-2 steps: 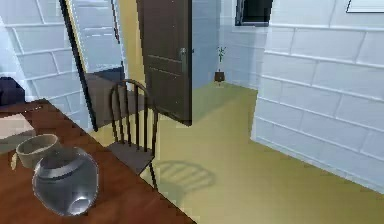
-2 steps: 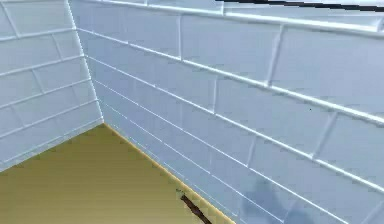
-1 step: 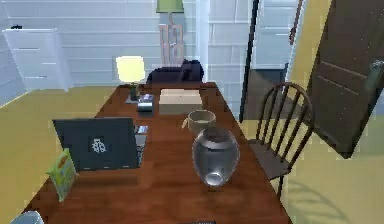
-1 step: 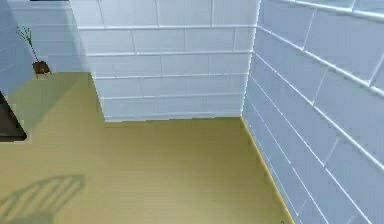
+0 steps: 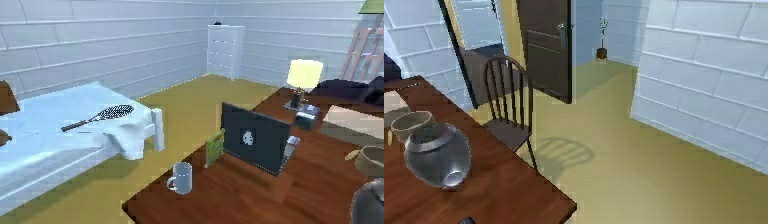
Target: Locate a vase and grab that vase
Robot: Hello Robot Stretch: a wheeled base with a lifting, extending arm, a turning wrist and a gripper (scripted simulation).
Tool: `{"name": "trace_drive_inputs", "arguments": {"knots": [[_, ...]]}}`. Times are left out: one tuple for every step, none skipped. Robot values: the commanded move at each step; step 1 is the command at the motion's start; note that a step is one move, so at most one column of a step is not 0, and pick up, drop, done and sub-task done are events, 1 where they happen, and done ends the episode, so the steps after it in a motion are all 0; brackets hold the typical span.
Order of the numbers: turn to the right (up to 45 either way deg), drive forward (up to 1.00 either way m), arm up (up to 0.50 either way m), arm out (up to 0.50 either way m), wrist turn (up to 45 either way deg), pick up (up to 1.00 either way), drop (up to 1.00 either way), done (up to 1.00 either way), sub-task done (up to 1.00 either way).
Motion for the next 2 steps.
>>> {"name": "trace_drive_inputs", "arguments": {"knots": [[-33.0, 0.00, 0.00, 0.00, 0.0, 0.00, 0.00, 0.00, 0.00], [0.0, 0.00, 0.50, 0.00, 0.0, 0.00, 0.00, 0.00, 0.00]]}}
